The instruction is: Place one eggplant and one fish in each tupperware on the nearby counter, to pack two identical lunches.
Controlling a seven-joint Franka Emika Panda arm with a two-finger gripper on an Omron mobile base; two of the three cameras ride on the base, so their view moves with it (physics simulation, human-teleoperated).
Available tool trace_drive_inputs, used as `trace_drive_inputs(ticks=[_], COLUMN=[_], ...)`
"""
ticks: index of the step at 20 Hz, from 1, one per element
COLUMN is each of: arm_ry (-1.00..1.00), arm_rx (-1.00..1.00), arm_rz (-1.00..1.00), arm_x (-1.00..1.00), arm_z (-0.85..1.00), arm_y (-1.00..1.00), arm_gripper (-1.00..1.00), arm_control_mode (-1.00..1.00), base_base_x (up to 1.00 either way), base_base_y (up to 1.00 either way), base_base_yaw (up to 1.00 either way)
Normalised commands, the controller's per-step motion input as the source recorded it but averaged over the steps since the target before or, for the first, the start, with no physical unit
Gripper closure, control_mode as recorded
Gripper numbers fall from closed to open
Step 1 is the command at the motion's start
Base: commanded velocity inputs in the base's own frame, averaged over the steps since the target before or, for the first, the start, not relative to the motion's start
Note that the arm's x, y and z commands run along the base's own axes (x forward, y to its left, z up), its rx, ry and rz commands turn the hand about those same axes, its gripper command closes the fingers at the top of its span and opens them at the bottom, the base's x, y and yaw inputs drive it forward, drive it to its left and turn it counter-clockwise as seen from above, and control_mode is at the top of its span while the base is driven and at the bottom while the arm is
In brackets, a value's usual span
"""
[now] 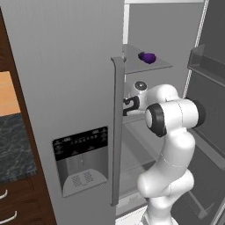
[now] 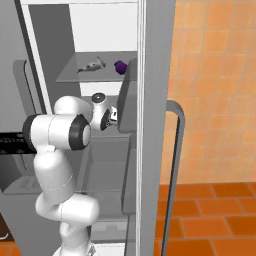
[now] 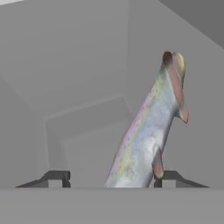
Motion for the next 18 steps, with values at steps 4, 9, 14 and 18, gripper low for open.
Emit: trace_drive_inputs(ticks=[4,9,14,18], arm_ry=[0.01,-0.12,-0.15,0.09], arm_rx=[0.0,0.05,0.1,0.0], arm_rz=[0.0,0.0,0.0,0.04], arm_x=[0.0,-0.56,-1.0,-1.0], arm_z=[0.0,0.0,0.25,0.92], arm_y=[-0.04,-0.47,-0.7,-0.27], arm_gripper=[1.0,1.0,1.0,1.0], arm_control_mode=[-1.0,-1.0,-1.0,-1.0], base_base_x=[0.0,0.0,0.0,0.0], base_base_y=[0.0,0.0,0.0,0.0], base_base_yaw=[0.0,0.0,0.0,0.0])
